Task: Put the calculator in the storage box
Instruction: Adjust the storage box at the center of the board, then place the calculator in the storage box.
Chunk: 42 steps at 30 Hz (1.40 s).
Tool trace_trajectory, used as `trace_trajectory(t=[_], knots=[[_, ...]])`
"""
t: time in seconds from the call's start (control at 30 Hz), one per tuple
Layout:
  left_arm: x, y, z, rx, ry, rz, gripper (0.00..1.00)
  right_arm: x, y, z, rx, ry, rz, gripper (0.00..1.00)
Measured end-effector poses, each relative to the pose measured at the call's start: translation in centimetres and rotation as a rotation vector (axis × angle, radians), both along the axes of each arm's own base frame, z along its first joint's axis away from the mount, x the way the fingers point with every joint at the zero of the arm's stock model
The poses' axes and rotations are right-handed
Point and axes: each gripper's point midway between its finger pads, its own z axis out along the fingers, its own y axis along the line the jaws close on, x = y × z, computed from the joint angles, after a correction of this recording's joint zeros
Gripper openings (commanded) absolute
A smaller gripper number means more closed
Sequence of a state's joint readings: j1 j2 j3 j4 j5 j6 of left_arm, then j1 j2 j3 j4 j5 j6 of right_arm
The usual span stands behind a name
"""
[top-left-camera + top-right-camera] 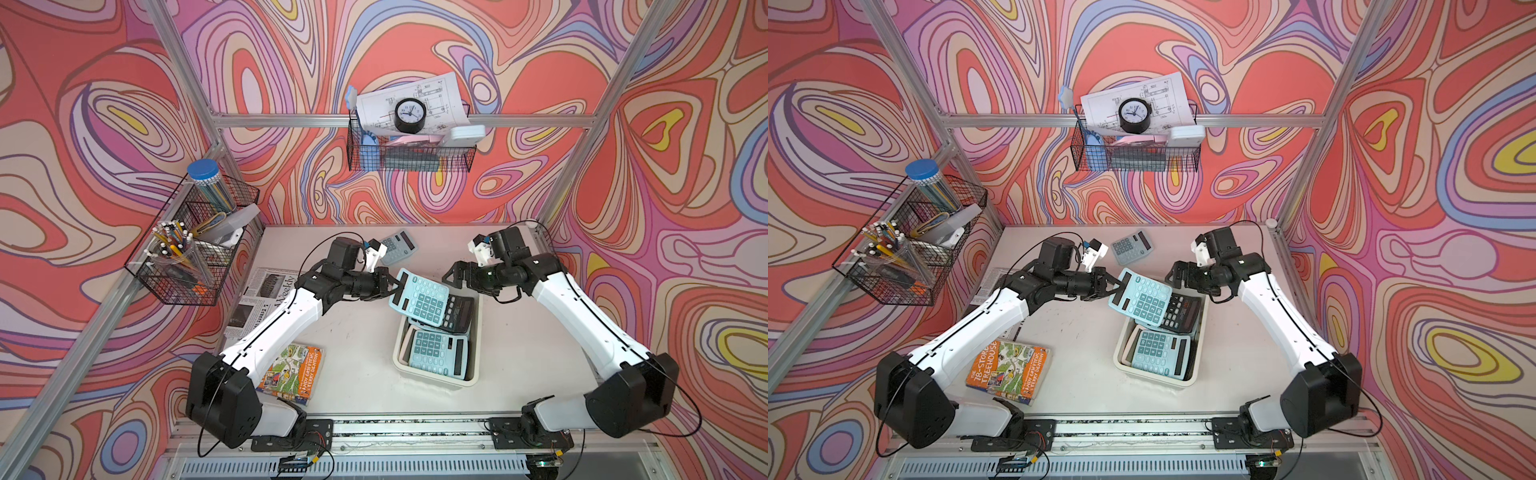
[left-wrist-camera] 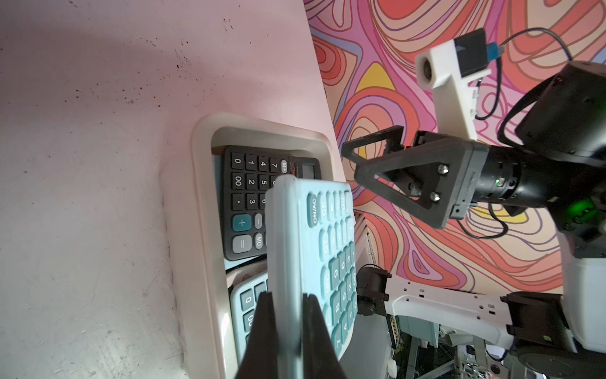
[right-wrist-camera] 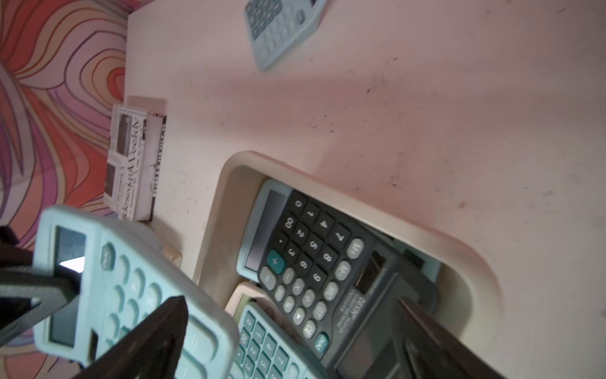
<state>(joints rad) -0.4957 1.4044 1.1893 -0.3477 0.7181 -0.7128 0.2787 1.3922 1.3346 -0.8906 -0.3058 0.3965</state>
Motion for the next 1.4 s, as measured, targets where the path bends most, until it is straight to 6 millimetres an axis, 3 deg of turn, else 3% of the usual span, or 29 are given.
trace_trajectory(t=[0.13,0.27,0.57,0.83,0.87,1.0,1.1,1.23,1.4], knots=[[0.1,-2.2,-0.2,0.011,-0.012,-0.003,0.00,0.1,-3.4,0.7,-0.059,-0.047,-0.129,0.98],[0.6,-4.0,-1.3,0.023,0.004,0.006,0.00,0.0,-5.3,1.0,-0.085,-0.071,-0.206,0.98],[1.8,-6.4,-4.2,0.047,0.042,0.059,0.00,-0.1,-5.8,0.6,-0.095,-0.072,-0.234,0.98],[3.1,-6.4,-5.4,0.063,0.038,0.120,0.00,-0.4,-5.3,-0.9,-0.070,-0.043,-0.223,0.98],[3.2,-6.3,-5.5,0.067,0.038,0.124,0.02,-0.3,-5.2,-0.9,-0.066,-0.044,-0.222,0.98],[3.4,-6.2,-5.6,0.078,0.028,0.135,0.40,-0.2,-5.1,-1.1,-0.059,-0.047,-0.219,0.98],[3.5,-6.0,-5.9,0.095,0.024,0.140,0.55,-0.2,-5.0,-1.1,-0.055,-0.047,-0.217,0.98],[3.5,-5.6,-5.8,0.125,0.018,0.142,0.60,-0.3,-4.8,-1.6,-0.048,-0.039,-0.208,0.98],[3.4,-5.0,-3.7,0.135,-0.027,0.147,0.69,-0.8,-4.6,-2.2,-0.042,-0.023,-0.190,0.98]])
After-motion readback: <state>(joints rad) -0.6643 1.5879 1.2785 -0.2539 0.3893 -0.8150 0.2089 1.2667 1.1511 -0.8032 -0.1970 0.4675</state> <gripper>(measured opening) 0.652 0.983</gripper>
